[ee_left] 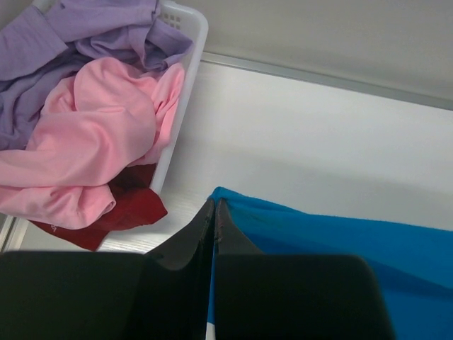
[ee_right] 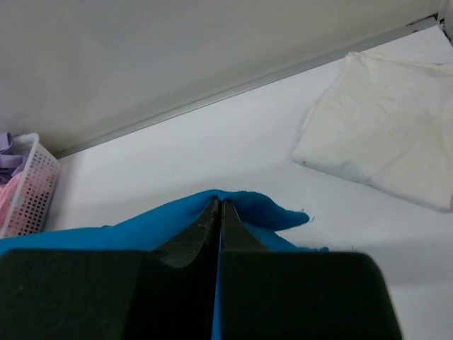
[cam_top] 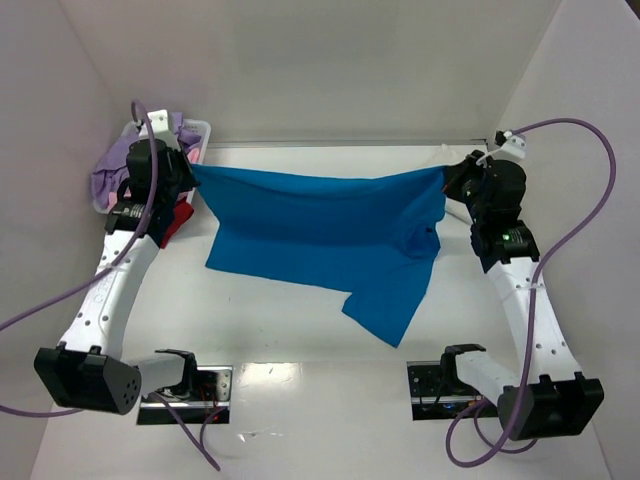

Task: Fold and stack the t-shirts
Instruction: Flatten out the tshirt

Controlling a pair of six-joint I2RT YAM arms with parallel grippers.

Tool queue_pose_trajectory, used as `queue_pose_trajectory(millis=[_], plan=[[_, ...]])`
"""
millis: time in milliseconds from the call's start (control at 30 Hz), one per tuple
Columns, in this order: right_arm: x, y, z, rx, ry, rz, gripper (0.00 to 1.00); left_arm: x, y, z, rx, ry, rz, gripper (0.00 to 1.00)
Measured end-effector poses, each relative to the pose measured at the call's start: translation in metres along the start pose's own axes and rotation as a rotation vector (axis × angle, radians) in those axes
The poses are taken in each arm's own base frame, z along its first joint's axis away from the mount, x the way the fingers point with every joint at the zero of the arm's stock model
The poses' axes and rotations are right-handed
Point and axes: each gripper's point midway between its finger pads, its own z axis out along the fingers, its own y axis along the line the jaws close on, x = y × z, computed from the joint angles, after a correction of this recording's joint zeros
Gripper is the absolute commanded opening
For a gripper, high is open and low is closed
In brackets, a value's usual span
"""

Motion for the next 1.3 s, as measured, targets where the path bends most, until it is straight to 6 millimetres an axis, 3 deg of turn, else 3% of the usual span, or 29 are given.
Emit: queue_pose_trajectory(millis=[333, 533, 700, 800, 867, 933, 1033, 1067, 1233, 1300], plan=[[0.005, -0.004, 0.025, 0.014, -0.002, -0.002, 0.0, 0.008, -0.003, 0.025, -0.004, 0.013, 0.004, 0.0], [0.037, -0.019, 0.062, 0.065, 0.083, -0.02, 0.0, 0.033, -0.004, 0.06, -0.022, 0.074, 0.017, 0.0], [0.059, -0.029, 0.102, 0.099, 0.142, -0.034, 0.0, 0.055, -0.011, 0.119, -0.035, 0.144, 0.032, 0.0], [0.06, -0.031, 0.125, 0.105, 0.149, -0.04, 0.0, 0.059, -0.016, 0.148, -0.04, 0.16, 0.039, 0.0], [0.058, -0.031, 0.139, 0.104, 0.14, -0.043, 0.0, 0.052, -0.021, 0.175, -0.036, 0.137, 0.045, 0.0], [0.059, -0.032, 0.15, 0.111, 0.143, -0.047, 0.0, 0.051, -0.023, 0.19, -0.036, 0.138, 0.052, 0.0], [0.059, -0.034, 0.172, 0.121, 0.134, -0.054, 0.0, 0.03, -0.034, 0.234, -0.015, 0.083, 0.054, 0.0], [0.062, -0.037, 0.18, 0.126, 0.136, -0.057, 0.0, 0.027, -0.035, 0.238, -0.011, 0.074, 0.056, 0.0], [0.082, -0.049, 0.204, 0.156, 0.165, -0.072, 0.0, 0.027, -0.04, 0.279, 0.006, 0.064, 0.059, 0.0], [0.091, -0.054, 0.209, 0.168, 0.18, -0.078, 0.0, 0.039, -0.04, 0.295, 0.008, 0.08, 0.061, 0.0]])
